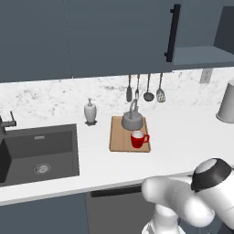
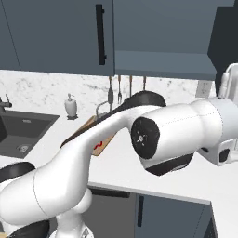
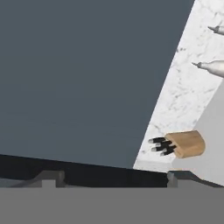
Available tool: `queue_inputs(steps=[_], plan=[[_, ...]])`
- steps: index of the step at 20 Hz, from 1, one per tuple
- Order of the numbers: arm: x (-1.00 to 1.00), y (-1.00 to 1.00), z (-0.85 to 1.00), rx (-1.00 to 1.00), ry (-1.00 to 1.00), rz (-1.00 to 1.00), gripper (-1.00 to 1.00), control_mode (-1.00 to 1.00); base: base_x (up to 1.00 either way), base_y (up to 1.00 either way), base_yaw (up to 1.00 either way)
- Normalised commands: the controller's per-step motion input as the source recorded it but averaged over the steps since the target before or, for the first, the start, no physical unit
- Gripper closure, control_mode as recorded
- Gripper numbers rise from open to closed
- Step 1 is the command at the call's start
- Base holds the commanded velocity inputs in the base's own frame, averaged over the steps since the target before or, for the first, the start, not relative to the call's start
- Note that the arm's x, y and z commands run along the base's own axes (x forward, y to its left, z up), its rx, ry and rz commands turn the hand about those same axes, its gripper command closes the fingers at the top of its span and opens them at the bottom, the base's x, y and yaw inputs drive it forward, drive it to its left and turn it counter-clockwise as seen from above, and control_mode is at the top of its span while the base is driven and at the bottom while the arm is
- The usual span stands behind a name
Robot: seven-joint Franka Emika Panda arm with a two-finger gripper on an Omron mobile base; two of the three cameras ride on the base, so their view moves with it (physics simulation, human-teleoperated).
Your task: Pick the kettle from the counter and place it on the tray. Then pick the mug from the cabinet and place it on the tray. Then close the cabinet doors.
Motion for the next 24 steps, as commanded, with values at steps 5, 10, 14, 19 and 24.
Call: queue_inputs(steps=[5,10,14,19,24], plan=[[0.27,0.40,0.00,0.00,0.00,0.26,-1.00,-1.00,0.00,0.00,0.00],[0.25,0.47,0.00,0.00,0.00,0.27,-1.00,-1.00,0.00,0.00,0.00],[0.06,0.49,0.00,0.00,0.03,0.31,-1.00,-1.00,0.00,0.00,0.00],[0.29,0.52,0.00,0.00,0.15,0.29,-1.00,-1.00,0.00,0.00,0.00],[0.52,0.54,0.00,0.00,0.27,0.28,-1.00,-1.00,0.00,0.00,0.00]])
